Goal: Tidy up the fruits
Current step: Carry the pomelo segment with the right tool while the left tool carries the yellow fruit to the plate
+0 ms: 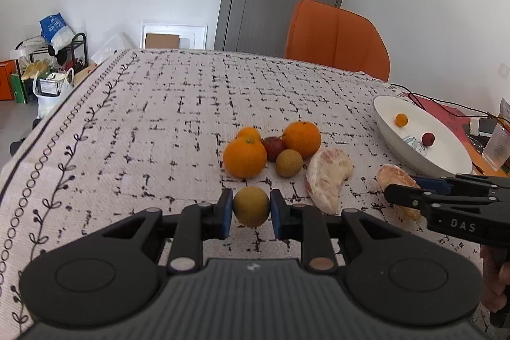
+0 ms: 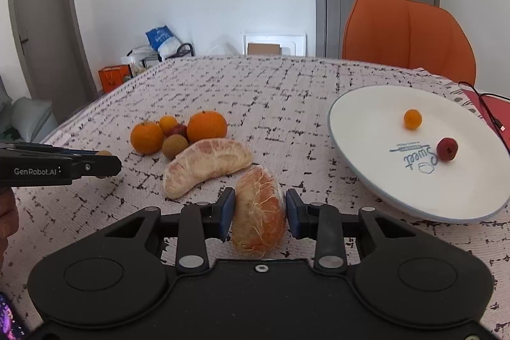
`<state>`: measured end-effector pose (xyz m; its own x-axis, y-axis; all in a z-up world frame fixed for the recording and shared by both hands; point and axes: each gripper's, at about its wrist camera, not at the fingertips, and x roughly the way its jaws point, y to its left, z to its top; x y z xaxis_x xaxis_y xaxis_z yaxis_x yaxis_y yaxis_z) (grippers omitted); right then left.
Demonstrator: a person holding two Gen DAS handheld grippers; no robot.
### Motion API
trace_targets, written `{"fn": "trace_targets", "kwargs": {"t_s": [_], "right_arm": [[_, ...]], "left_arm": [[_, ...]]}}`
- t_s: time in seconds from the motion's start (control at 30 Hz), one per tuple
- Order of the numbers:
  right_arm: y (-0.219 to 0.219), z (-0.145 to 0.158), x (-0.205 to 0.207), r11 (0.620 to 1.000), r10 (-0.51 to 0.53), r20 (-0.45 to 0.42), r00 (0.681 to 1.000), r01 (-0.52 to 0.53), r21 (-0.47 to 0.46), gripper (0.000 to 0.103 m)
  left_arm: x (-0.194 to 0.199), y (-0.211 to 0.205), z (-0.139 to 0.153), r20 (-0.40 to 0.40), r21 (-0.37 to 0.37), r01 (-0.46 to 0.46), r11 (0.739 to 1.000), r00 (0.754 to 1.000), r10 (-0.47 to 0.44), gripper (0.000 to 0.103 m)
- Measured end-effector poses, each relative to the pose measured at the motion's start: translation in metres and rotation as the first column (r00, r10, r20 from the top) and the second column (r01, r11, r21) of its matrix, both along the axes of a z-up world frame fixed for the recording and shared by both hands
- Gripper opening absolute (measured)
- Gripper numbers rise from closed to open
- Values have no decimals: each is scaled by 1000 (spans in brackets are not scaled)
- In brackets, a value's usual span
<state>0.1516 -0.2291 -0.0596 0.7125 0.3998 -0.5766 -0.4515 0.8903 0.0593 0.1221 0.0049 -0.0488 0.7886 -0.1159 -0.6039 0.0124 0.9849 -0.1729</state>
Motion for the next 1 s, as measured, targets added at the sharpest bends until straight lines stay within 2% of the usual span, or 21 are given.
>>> {"fn": "trace_targets", "kwargs": {"t_s": [0.47,1.0], "right_arm": [[-21,20,-6,998,-37,48,998,35,50,32],[-64,29,0,987,-144,75,987,137,85,32]], "left_arm": [[6,-19,25,56,24,28,999,998,-29,23],[30,-62,38,89,57,121,991,988,-126,23]]}}
